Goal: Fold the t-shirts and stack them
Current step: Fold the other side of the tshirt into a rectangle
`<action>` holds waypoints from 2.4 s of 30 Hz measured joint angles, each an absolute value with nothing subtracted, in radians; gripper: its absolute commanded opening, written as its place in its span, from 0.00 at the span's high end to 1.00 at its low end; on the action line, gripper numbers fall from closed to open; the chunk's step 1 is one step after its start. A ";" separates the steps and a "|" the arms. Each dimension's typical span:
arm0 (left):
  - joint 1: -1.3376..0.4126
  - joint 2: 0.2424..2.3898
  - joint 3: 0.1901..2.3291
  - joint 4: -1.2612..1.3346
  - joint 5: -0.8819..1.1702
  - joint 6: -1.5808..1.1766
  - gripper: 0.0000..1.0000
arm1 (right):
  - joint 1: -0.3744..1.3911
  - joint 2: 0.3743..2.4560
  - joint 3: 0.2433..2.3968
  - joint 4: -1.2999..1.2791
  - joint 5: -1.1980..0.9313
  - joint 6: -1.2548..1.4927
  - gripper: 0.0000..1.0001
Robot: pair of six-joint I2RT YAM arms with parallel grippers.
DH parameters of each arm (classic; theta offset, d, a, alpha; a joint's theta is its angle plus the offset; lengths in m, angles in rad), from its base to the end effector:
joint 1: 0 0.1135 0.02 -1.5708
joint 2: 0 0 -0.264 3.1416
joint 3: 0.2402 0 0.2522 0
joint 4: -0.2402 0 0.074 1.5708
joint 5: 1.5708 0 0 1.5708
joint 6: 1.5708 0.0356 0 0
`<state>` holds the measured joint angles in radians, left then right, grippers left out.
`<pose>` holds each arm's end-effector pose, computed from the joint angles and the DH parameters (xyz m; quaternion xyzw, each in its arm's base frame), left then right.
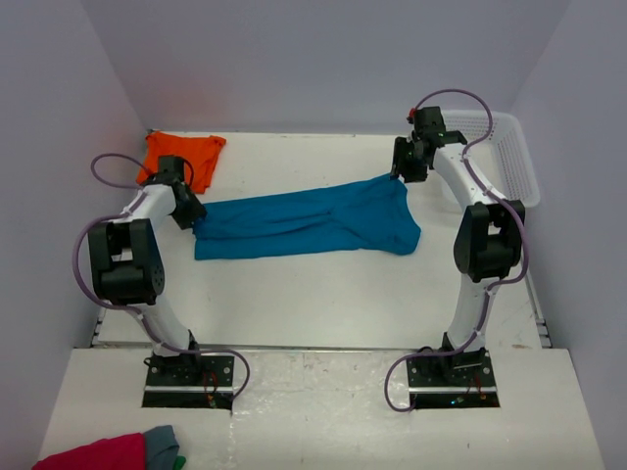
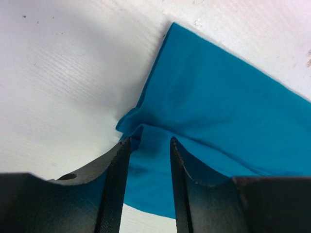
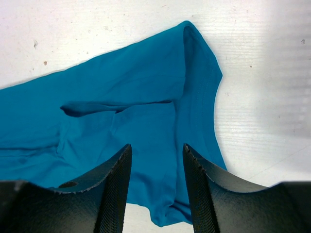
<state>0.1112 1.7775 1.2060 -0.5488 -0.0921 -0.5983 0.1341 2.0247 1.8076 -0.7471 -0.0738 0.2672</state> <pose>0.3577 0.0432 0.1913 -0.3479 0.9095 -0.0103 0.2273 0.4459 0.0628 0.2666 0.0524 0.9523 0.0940 0.2855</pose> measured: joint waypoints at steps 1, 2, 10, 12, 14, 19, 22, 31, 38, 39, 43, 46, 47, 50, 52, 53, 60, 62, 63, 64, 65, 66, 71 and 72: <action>0.111 1.782 1.216 -0.549 -0.089 -0.598 0.62 | 0.134 2.025 1.808 -0.747 -0.074 0.267 0.53; 0.111 1.785 1.224 -0.548 -0.086 -0.598 0.64 | 0.133 2.025 1.808 -0.747 -0.074 0.268 0.53; 0.111 1.786 1.240 -0.545 -0.065 -0.592 0.79 | 0.130 2.025 1.808 -0.747 -0.075 0.268 0.53; 0.111 1.786 1.240 -0.546 -0.059 -0.591 0.74 | 0.130 2.024 1.808 -0.747 -0.075 0.268 0.53; 0.111 1.786 1.240 -0.548 -0.057 -0.590 0.68 | 0.130 2.025 1.808 -0.747 -0.075 0.268 0.52; 0.111 1.785 1.240 -0.560 -0.071 -0.591 0.64 | 0.130 2.025 1.807 -0.746 -0.075 0.268 0.52; 0.111 1.782 1.240 -0.568 -0.084 -0.590 0.64 | 0.130 2.024 1.796 -0.742 -0.078 0.268 0.52; 0.111 1.777 1.222 -0.566 -0.083 -0.591 0.66 | 0.130 2.024 1.781 -0.741 -0.082 0.268 0.52; 0.111 1.778 1.209 -0.566 -0.081 -0.591 0.66 | 0.129 2.024 1.778 -0.741 -0.083 0.268 0.52; 0.111 1.778 1.210 -0.566 -0.081 -0.591 0.66 | 0.128 2.024 1.778 -0.741 -0.085 0.268 0.52; 0.111 1.787 1.210 -0.565 -0.080 -0.591 0.70 | 0.125 2.024 1.778 -0.741 -0.094 0.268 0.52; 0.111 1.795 1.210 -0.564 -0.076 -0.591 0.77 | 0.123 2.024 1.778 -0.741 -0.096 0.268 0.52; 0.111 1.797 1.210 -0.563 -0.074 -0.591 0.80 | 0.123 2.024 1.778 -0.741 -0.096 0.268 0.52; 0.111 1.798 1.209 -0.563 -0.069 -0.592 1.00 | 0.122 2.024 1.778 -0.741 -0.096 0.268 0.52; 0.111 1.798 1.210 -0.563 -0.065 -0.591 1.00 | 0.121 2.024 1.778 -0.741 -0.096 0.268 0.52; 0.111 1.798 1.210 -0.564 -0.063 -0.591 1.00 | 0.120 2.024 1.778 -0.741 -0.096 0.268 0.52; 0.111 1.761 1.197 -0.564 -0.052 -0.590 1.00 | 0.097 2.120 1.887 -0.779 -0.099 0.277 0.52; 0.111 1.743 1.195 -0.566 -0.048 -0.590 1.00 | 0.091 2.178 1.937 -0.788 -0.109 0.286 0.52; 0.111 1.733 1.193 -0.565 -0.045 -0.590 1.00 | 0.087 2.206 1.954 -0.793 -0.124 0.292 0.52; 0.111 1.722 1.188 -0.564 -0.040 -0.590 1.00 | 0.084 2.232 1.967 -0.799 -0.139 0.301 0.53; 0.111 1.713 1.182 -0.564 -0.036 -0.589 1.00 | 0.083 2.248 1.970 -0.802 -0.152 0.308 0.53; 0.111 1.704 1.177 -0.564 -0.032 -0.588 1.00 | 0.083 2.273 1.978 -0.813 -0.169 0.318 0.54; 0.111 1.687 1.163 -0.564 -0.014 -0.582 1.00 | 0.085 2.346 2.007 -0.836 -0.222 0.355 0.56; 0.111 1.686 1.162 -0.564 -0.009 -0.582 1.00 | 0.085 2.350 2.007 -0.840 -0.230 0.362 0.57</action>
<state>0.1112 1.6859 1.1622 -0.5644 -0.0093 -0.5819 0.0849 2.3501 2.0071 -0.8402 -0.2298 0.3622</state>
